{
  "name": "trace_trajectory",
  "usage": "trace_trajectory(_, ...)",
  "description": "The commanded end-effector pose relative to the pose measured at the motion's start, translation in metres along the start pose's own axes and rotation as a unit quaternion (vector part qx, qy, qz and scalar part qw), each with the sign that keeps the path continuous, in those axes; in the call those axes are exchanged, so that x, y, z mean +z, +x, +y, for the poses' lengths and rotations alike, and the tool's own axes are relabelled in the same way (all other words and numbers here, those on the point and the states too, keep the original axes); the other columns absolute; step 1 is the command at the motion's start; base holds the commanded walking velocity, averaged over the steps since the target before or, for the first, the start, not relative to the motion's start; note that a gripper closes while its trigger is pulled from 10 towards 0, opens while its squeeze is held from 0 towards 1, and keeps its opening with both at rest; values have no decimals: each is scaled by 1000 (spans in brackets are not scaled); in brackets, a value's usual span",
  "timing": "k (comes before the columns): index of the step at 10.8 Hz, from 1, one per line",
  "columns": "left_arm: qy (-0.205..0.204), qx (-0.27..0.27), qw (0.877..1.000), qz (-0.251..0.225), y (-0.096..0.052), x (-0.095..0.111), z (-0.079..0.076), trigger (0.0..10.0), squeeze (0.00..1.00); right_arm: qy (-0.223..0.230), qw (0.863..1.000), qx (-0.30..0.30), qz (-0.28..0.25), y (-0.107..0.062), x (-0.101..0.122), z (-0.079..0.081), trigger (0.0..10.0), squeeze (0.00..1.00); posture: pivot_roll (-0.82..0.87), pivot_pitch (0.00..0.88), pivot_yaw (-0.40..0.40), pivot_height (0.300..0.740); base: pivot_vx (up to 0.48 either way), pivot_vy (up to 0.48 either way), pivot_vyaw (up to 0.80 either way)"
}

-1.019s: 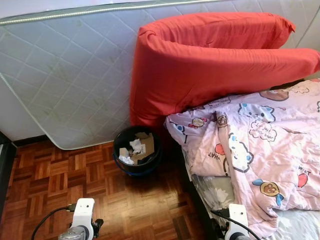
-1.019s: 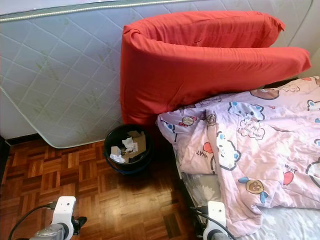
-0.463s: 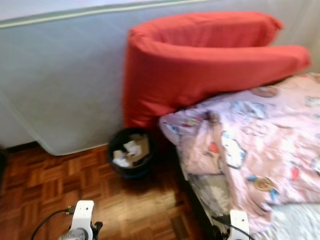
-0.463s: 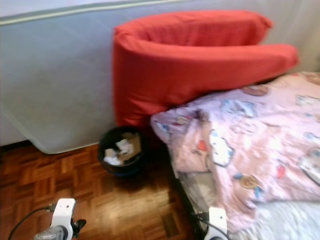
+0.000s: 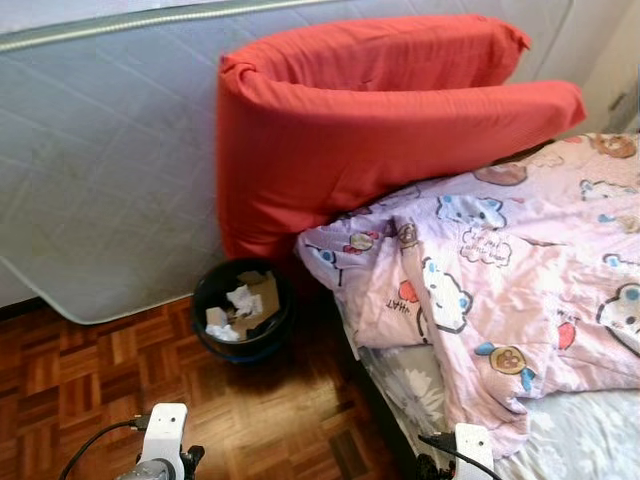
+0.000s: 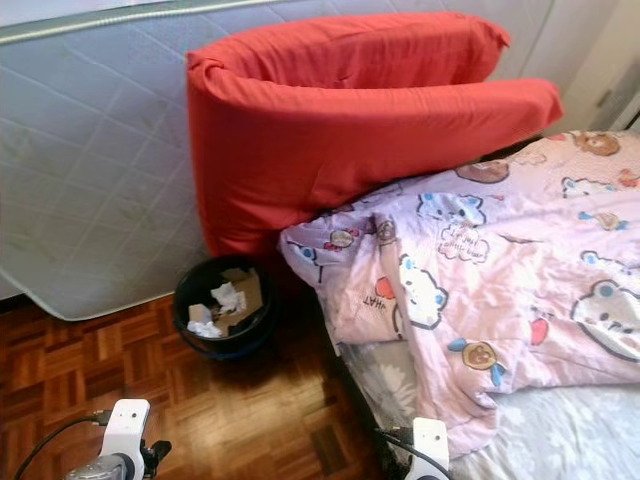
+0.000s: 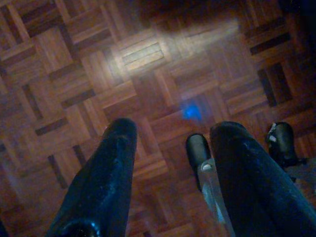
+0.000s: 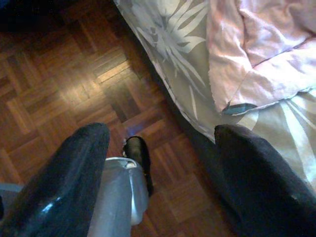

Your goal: Clean up the room

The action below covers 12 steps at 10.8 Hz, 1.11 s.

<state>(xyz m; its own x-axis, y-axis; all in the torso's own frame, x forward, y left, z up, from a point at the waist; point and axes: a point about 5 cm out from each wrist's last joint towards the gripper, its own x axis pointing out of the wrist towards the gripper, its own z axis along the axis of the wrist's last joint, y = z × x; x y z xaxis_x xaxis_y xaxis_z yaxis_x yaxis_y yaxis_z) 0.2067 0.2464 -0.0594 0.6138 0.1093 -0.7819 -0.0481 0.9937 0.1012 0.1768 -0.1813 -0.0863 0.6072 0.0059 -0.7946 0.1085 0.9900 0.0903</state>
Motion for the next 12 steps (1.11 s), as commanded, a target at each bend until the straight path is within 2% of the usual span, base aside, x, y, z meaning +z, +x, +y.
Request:
trace_trajectory(1, 11, -2, 1000, 14, -1, -8, 1, 10000, 0, -2, 1000, -2, 15, -2, -8, -1, 10000, 0, 5, 53, -10, 740, 0, 480, -775)
trace_trajectory(2, 23, -6, 1000, 13, -1, -7, 1, 10000, 0, 5, 1000, -5, 13, -2, -8, -2, 10000, 0, 6, 58, -13, 740, 0, 0, -775)
trace_trajectory(8, 16, -4, 1000, 9, -1, -5, 2, 10000, 0, 7, 1000, -9, 11, -1, -5, -2, 10000, 0, 3, 86, -4, 740, 0, 0, -775)
trace_trajectory(12, 26, -6, 1000, 7, -1, -3, 1, 10000, 0, 9, 1000, -16, 11, -1, -4, -6, 10000, 0, -5, 80, 7, 740, 0, 0, -775)
